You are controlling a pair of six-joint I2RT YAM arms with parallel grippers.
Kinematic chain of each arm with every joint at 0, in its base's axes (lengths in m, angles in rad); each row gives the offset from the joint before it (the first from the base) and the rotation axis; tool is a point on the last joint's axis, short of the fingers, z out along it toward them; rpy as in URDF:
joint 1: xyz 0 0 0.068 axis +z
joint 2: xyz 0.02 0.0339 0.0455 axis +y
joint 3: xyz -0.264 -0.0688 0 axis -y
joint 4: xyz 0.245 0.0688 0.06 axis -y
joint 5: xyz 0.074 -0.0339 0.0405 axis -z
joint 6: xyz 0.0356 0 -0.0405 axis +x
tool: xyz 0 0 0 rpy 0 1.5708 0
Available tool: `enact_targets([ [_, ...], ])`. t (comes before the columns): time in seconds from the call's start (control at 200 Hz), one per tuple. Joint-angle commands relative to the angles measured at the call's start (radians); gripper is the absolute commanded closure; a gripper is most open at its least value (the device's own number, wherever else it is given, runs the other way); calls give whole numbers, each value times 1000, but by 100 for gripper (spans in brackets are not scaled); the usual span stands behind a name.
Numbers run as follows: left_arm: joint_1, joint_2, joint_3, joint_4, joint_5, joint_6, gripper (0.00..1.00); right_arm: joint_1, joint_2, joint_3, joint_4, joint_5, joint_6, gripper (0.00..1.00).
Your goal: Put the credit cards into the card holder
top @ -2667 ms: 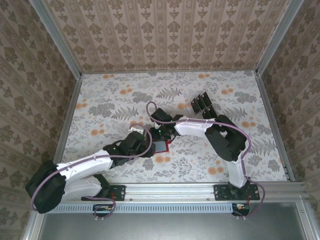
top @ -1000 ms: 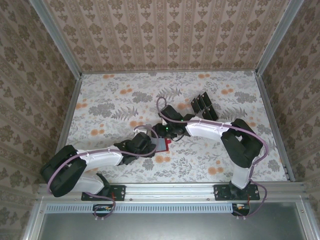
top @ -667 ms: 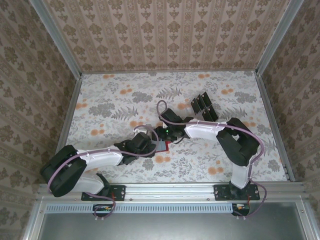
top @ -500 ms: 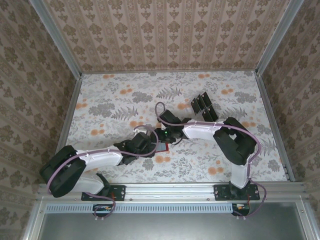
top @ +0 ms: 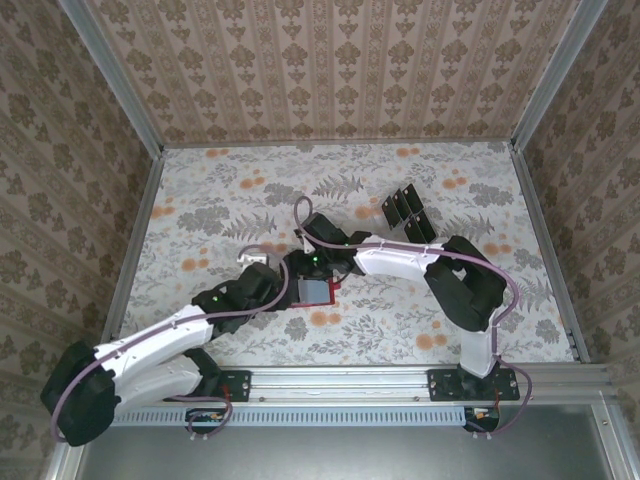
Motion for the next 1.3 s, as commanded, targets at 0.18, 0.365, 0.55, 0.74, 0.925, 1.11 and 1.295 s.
enact_targets([
  [0.18,49,-74,-11,-57,-23,-52,0,32,112,100,-108,-41,-18,41],
  [0.365,63,-74,-25,-42,-9,-57,0,31,190,177,-155,-60,-40,41],
  [0.55,74,-78,-35,-47,1,-55,0,28,242,222,-169,-88,-41,41],
  [0.74,83,-66,-43,-33,12,-50,0,20,214,221,-165,-96,-44,41],
  [0.925,88,-19,-34,-9,31,-32,0,-18,65,186,-156,-78,-80,41],
  [1.11,94,17,-18,18,50,-15,0,-128,-167,71,-230,43,-128,41],
  [1.295,118,34,3,20,70,15,0,-257,-261,77,-486,326,-308,43],
])
